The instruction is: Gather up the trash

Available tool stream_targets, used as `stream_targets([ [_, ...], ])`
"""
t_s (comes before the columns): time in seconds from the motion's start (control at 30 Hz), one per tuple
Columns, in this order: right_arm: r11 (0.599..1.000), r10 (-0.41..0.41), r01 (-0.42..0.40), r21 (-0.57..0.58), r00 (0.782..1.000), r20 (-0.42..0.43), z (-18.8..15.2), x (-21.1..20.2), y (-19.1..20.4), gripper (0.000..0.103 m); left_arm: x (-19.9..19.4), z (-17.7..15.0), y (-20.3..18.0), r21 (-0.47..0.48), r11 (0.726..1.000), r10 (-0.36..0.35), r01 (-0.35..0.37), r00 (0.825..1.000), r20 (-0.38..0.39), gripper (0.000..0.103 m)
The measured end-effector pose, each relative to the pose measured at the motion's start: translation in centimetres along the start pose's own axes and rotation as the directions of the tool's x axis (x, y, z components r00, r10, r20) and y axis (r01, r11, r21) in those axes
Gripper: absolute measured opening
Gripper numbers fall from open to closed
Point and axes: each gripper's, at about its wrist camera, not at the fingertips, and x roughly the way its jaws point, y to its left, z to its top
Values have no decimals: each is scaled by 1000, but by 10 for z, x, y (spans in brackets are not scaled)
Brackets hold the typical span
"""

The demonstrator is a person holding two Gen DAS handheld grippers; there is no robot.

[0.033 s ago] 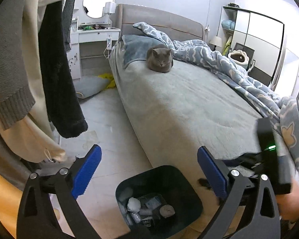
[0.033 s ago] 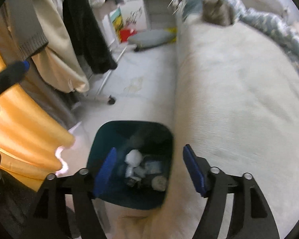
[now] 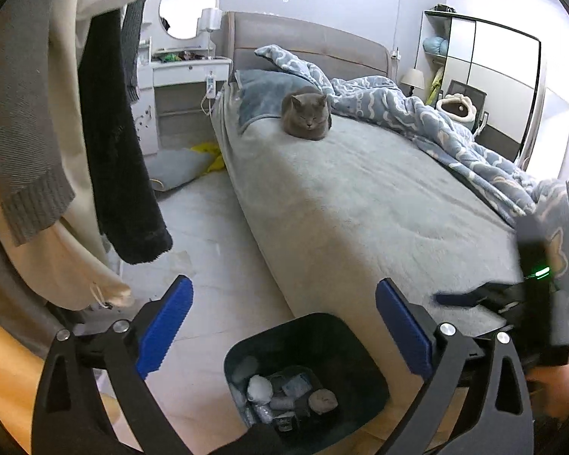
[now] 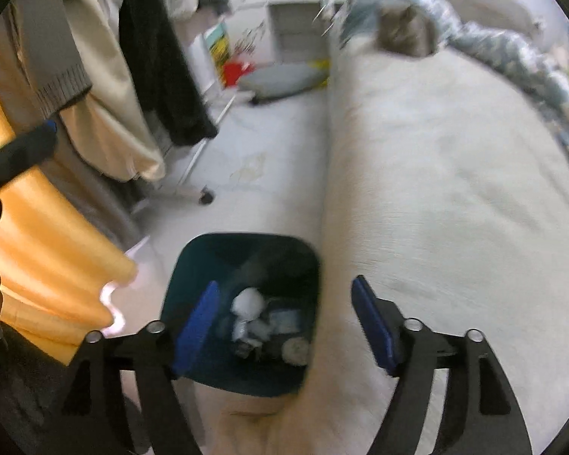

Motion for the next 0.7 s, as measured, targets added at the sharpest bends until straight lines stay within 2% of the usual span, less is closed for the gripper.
stream_targets([
  [0.03, 1000, -12, 12, 9, 1000, 28, -3, -12, -3, 83, -4, -4, -3, 5, 1000, 12, -12, 1000, 8, 99],
  [0.1, 999, -31, 28, 32, 994, 104, -11, -42, -11, 93, -14, -13, -10, 21, 999, 46, -47, 999, 14, 99],
  [0.27, 996, -82, 71, 60, 973, 215, -28, -106, -29, 99, -42, -19, -29, 25, 998, 52, -53, 998, 26, 99],
  [0.47, 985, -170, 156, 75, 953, 251, -60, -168, -48, 100, -68, -24, -42, 8, 998, 65, -64, 998, -18, 99],
  [0.57, 975, -216, 192, 112, 940, 264, -80, -200, -64, 100, -82, -25, -46, -16, 997, 75, -75, 997, -21, 100],
  [0.7, 958, -263, 217, 189, 929, 261, -106, -228, -87, 100, -92, -25, -59, 6, 997, 74, -74, 997, -19, 100],
])
